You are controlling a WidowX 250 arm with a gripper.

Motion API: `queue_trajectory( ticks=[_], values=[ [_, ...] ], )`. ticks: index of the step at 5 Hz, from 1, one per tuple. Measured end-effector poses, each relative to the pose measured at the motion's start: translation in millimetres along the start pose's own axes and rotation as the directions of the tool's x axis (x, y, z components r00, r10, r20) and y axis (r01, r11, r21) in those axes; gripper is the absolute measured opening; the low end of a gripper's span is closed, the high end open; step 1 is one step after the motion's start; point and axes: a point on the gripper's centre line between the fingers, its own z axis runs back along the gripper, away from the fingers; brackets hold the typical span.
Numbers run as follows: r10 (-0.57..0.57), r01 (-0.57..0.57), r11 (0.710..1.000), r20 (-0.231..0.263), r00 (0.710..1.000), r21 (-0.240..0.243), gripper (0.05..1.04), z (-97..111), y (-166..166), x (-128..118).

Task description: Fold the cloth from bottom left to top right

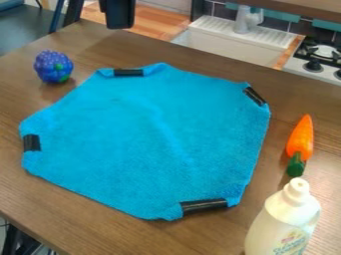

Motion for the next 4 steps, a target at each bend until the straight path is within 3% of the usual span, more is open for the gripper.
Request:
queue_trajectory(
  ticks=[2,3,4],
  values=[
    [0.006,-0.007,0.999,-0.038,0.999,-0.047,1.0,-15,-2,4],
    [0.105,-0.105,0.994,0.003,0.994,-0.043,1.0,-25,-2,-2],
    [0.346,-0.346,0.938,0.126,0.93,-0.021,1.0,-14,-1,-23]
  ],
)
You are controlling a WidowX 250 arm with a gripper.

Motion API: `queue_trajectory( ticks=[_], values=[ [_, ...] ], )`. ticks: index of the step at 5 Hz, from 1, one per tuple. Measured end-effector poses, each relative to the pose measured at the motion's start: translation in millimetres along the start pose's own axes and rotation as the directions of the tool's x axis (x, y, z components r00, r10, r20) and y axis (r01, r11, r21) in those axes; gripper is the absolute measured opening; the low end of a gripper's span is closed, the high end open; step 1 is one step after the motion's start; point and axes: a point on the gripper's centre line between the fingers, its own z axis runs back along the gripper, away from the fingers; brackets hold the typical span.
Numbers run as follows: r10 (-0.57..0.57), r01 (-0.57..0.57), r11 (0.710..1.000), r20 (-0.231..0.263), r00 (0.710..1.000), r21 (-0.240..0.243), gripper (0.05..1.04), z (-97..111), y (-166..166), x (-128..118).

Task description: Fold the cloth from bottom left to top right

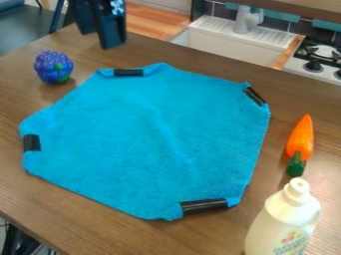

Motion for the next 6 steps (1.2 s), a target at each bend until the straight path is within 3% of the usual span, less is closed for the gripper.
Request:
queue_trajectory(
  ticks=[1,2,3,4,6],
  values=[
    [0.162,-0.162,0.987,0.001,0.987,0.024,1.0,-10,2,-20],
    [0.317,-0.319,0.947,0.065,0.946,0.028,1.0,-14,12,-50],
    [0.426,-0.428,0.904,0.093,0.9,0.004,1.0,-30,21,-78],
    [0.548,-0.552,0.834,0.127,0.826,-0.01,1.0,-48,29,-103],
    [0.686,-0.694,0.72,0.174,0.707,-0.02,1.0,-78,32,-124]
  ],
)
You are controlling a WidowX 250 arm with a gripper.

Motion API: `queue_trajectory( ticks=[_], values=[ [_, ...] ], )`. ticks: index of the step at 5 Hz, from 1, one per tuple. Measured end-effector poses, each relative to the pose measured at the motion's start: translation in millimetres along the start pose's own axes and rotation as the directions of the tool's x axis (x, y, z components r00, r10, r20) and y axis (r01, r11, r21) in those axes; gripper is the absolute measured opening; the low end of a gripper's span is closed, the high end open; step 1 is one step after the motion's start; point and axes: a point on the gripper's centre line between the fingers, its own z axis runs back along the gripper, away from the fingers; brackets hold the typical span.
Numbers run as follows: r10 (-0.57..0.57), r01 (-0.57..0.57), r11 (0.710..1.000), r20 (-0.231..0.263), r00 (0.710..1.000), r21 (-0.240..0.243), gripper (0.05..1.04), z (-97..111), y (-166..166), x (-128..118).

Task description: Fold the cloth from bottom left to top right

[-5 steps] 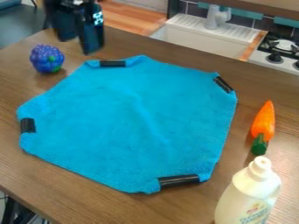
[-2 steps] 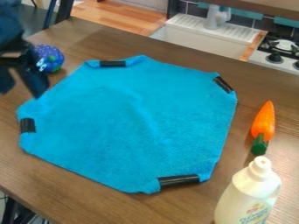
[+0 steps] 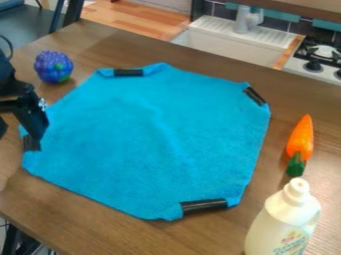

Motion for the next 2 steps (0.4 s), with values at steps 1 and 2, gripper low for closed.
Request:
queue_trajectory(
  ticks=[1,2],
  values=[
    [0.037,-0.038,0.999,0.036,0.999,0.026,1.0,-1,4,5],
    [0.056,-0.059,0.997,0.046,0.997,0.059,1.0,-11,6,5]
  ],
)
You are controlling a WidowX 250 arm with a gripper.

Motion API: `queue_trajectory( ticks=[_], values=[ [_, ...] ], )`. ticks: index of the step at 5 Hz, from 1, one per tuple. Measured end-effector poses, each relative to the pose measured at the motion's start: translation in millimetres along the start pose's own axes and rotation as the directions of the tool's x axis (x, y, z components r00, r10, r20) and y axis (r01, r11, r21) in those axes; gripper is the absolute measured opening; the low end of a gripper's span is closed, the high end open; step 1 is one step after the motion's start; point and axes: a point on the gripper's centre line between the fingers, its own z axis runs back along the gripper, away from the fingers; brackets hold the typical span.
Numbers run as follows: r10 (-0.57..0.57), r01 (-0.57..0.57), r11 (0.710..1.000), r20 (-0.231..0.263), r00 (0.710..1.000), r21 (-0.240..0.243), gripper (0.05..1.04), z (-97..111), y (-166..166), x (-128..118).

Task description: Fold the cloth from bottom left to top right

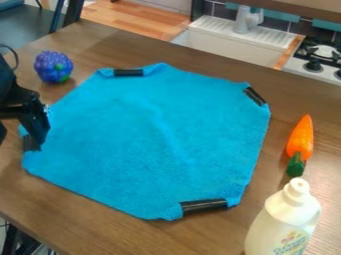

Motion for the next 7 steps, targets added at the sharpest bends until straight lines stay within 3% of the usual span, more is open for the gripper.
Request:
queue_trajectory(
  ticks=[2,3,4,5,6,7],
  values=[
    [0.02,-0.02,0.999,0.008,1.0,0.028,1.0,-17,2,1],
    [-0.041,0.04,0.997,0.015,0.999,0.064,0.948,-25,-3,0],
    [-0.063,0.062,0.996,0.022,0.998,0.068,0.662,-25,-7,-3],
    [-0.065,0.065,0.997,0.018,0.998,0.038,0.368,-19,-12,-5],
    [-0.057,0.057,0.998,0.033,0.998,0.001,0.165,-7,-20,-3],
    [-0.007,0.01,0.998,0.052,0.999,-0.058,0.076,13,-32,16]
  ],
)
